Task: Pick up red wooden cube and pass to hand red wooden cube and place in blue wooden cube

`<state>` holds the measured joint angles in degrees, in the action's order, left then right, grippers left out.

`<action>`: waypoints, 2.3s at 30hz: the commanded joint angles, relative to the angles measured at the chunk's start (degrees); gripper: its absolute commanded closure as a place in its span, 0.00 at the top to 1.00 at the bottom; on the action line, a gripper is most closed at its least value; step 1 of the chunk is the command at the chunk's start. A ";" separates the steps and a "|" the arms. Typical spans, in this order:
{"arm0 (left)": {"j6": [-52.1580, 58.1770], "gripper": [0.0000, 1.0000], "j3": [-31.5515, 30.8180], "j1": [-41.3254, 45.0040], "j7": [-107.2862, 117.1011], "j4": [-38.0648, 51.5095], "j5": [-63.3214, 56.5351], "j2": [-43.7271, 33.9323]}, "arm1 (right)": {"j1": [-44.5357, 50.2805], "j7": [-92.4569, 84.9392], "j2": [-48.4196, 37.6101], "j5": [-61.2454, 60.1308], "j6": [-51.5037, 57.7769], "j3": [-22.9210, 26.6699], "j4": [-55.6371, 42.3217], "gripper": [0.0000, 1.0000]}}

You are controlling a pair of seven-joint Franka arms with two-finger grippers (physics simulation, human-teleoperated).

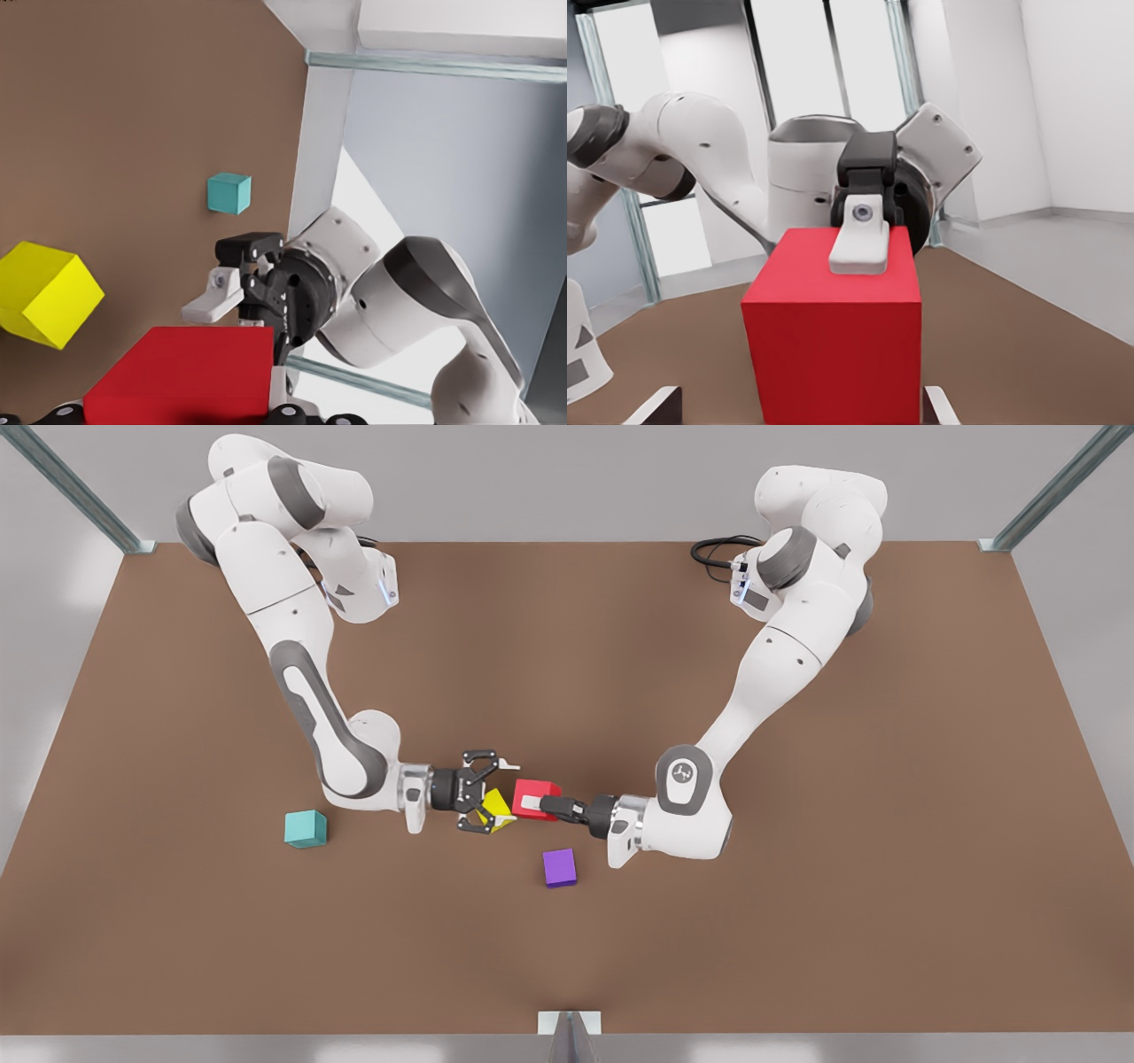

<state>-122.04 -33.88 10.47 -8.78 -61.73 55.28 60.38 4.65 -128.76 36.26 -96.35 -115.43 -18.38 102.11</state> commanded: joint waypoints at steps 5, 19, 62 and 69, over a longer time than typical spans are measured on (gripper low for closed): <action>-0.66 0.69 -0.05 0.25 -2.29 0.03 0.35 0.09 | 0.71 -7.47 0.91 -0.85 -1.03 -0.08 -1.48 1.00; -2.15 0.69 -0.05 1.13 -2.21 0.03 0.35 0.09 | 2.82 -6.50 3.46 -2.52 -3.93 -1.04 -4.82 1.00; 33.97 1.00 28.52 -3.35 14.23 -24.67 -56.34 -44.91 | -11.77 61.79 -9.37 102.68 -4.72 13.46 -5.17 0.62; 35.03 1.00 28.43 -3.17 14.32 -24.67 -56.25 -44.91 | -10.37 67.23 -8.67 105.05 -11.92 13.28 -0.34 0.62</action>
<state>-87.79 -5.42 7.26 2.96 -86.42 -1.01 15.53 -5.99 -86.87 27.61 7.48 -122.29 -5.08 101.07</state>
